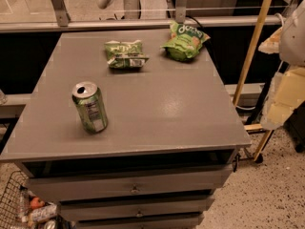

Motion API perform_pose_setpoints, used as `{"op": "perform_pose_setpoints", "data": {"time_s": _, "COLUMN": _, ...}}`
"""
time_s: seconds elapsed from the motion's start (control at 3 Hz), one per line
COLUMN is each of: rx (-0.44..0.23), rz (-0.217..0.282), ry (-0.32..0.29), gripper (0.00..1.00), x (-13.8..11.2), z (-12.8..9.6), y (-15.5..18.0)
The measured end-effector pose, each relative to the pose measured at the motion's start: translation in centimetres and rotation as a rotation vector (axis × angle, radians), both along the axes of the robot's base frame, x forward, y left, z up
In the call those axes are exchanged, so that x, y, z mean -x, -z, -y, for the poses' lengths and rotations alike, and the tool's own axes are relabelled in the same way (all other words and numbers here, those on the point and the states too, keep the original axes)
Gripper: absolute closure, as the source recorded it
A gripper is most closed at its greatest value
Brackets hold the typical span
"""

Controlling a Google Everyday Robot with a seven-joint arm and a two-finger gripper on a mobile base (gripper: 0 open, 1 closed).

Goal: Move green jalapeno chip bag near green can

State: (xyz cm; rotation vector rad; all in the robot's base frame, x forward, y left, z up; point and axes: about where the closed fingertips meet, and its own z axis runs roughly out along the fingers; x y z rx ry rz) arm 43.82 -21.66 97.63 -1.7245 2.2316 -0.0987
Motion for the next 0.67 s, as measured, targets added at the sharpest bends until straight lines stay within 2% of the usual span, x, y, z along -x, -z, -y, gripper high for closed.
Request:
{"op": "perform_pose_setpoints", "data": {"time_s": 0.33, "rx": 0.000, "rz": 0.000, "ry": 0.000, "gripper": 0.00, "x": 0.0, "z": 0.0, "y": 0.0}}
{"op": "perform_pose_setpoints", "data": {"time_s": 0.67, "rx": -0.003, "rz": 0.014, "ry": -0.086, "gripper": 0.00, "x": -3.1, "z": -2.7, "y": 0.1}}
